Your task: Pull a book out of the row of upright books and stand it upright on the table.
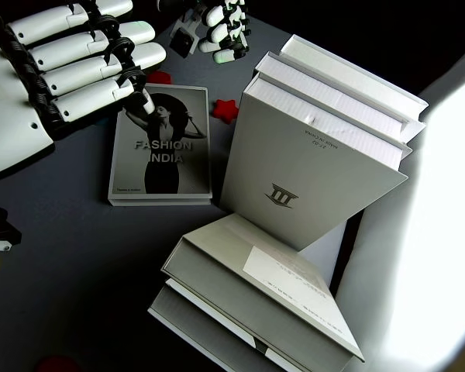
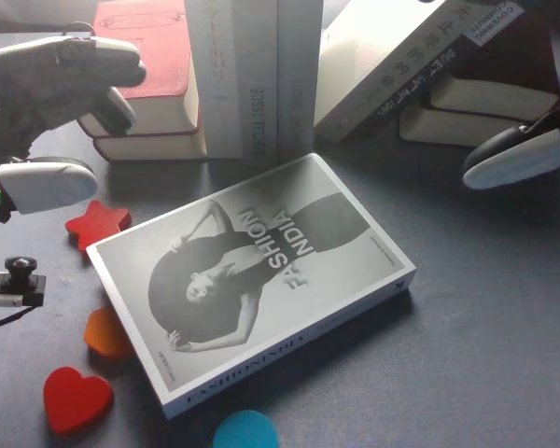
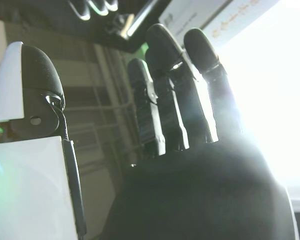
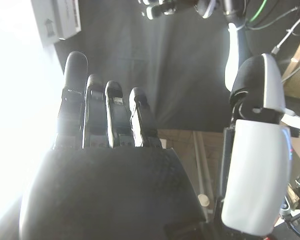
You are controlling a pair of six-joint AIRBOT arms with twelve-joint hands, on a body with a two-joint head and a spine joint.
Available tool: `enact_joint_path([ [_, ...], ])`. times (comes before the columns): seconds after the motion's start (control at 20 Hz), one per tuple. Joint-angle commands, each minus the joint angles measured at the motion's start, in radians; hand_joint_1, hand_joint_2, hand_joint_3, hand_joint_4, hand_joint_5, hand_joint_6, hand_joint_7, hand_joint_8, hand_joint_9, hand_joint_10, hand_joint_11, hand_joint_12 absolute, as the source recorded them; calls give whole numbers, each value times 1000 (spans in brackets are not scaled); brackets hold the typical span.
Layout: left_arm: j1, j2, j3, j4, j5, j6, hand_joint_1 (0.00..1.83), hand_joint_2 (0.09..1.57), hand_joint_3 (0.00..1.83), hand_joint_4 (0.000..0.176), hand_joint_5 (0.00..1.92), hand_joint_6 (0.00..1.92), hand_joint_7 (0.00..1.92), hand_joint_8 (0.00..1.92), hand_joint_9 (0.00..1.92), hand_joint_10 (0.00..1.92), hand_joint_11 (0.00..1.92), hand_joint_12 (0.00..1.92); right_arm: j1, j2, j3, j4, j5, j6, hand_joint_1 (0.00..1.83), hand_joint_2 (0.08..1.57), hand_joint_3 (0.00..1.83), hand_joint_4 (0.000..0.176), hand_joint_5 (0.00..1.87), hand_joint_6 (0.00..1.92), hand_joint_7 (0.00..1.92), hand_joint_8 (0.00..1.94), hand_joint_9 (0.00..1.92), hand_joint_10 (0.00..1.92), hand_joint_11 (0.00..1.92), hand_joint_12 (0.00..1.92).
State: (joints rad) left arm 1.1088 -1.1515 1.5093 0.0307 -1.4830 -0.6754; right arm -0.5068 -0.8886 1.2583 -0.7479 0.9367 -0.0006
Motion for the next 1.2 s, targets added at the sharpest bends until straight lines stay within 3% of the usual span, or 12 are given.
enact_joint_path([
  [0.0, -5, -3, 2, -67, -134, -11, 1084, 895, 2, 26, 434, 250, 384, 421, 360, 1115, 118, 1475, -1, 14, -2, 106, 89, 4, 772, 829, 0, 144, 0, 0, 0, 0, 118, 11, 0, 1249],
  [0.1, -17, -1, 10, -98, -163, -11, 979, 941, 9, 45, 330, 122, 379, 168, 301, 927, 44, 1537, -56, 56, -1, 238, 116, -61, 845, 815, 0, 101, 0, 0, 0, 0, 117, 7, 0, 1222],
  [0.3, -68, 36, 17, -152, -215, -11, 849, 983, 10, 118, 155, 5, 174, 4, 344, 99, 0, 1238, -268, 162, -12, 641, 316, -201, 834, 1040, 0, 140, 0, 0, 0, 0, 33, 8, 0, 420],
  [0.45, -78, 58, 10, -192, -251, -11, 933, 1019, 10, 87, 24, 0, 119, 2, 299, 34, 0, 1184, -484, 222, -71, 912, 567, -279, 860, 1103, 5, 167, 0, 0, 0, 0, 8, 0, 0, 355],
  [0.6, -105, 60, 10, -192, -252, -11, 898, 966, 0, 120, 0, 0, 56, 0, 298, 12, 0, 1344, -759, 253, -154, 1192, 827, -285, 1194, 1212, 36, 176, 0, 0, 0, 0, 0, 0, 0, 2],
  [0.85, -119, 71, -1, -193, -252, -11, 787, 988, 5, 174, 0, 0, 58, 0, 334, 15, 0, 1151, -769, 271, -200, 1164, 828, -350, 1429, 1227, 39, 175, 0, 0, 0, 0, 0, 0, 0, 0],
  [0.9, -120, 67, 0, -193, -252, -11, 676, 1053, 22, 160, 55, 15, 137, 11, 358, 17, 0, 1169, -756, 272, -204, 1142, 828, -364, 1252, 1167, 10, 176, 0, 0, 0, 0, 13, 5, 0, 0],
  [0.95, -121, 66, 0, -193, -252, -11, 593, 1063, 16, 138, 187, 49, 230, 19, 365, 13, 0, 1120, -750, 271, -205, 1129, 828, -367, 1243, 1094, 0, 26, 558, 250, 67, 23, 108, 43, 71, 35],
  [1.0, -124, 67, -1, -189, -252, -11, 619, 1059, 8, 129, 205, 39, 247, 9, 351, 5, 0, 1089, -733, 277, -213, 1102, 828, -377, 1139, 1011, 0, 139, 303, 106, 52, 8, 156, 41, 13, 453],
  [1.05, -127, 67, -3, -185, -252, -11, 721, 1051, 0, 82, 327, 74, 326, 13, 377, 9, 0, 1252, -716, 286, -224, 1076, 828, -396, 907, 921, 0, 142, 311, 106, 44, 0, 140, 19, 0, 837],
  [1.1, -134, 68, -5, -179, -252, -11, 766, 1085, 11, 38, 366, 84, 261, 10, 299, 10, 0, 1091, -691, 294, -238, 1039, 828, -420, 574, 986, 0, 100, 227, 838, 341, 35, 199, 19, 0, 811],
  [1.15, -141, 69, -8, -171, -252, -11, 721, 1116, 19, 21, 341, 66, 255, 8, 332, 26, 0, 1119, -665, 303, -250, 1000, 828, -445, 623, 958, 0, 54, 374, 854, 396, 20, 292, 27, 0, 1065],
])
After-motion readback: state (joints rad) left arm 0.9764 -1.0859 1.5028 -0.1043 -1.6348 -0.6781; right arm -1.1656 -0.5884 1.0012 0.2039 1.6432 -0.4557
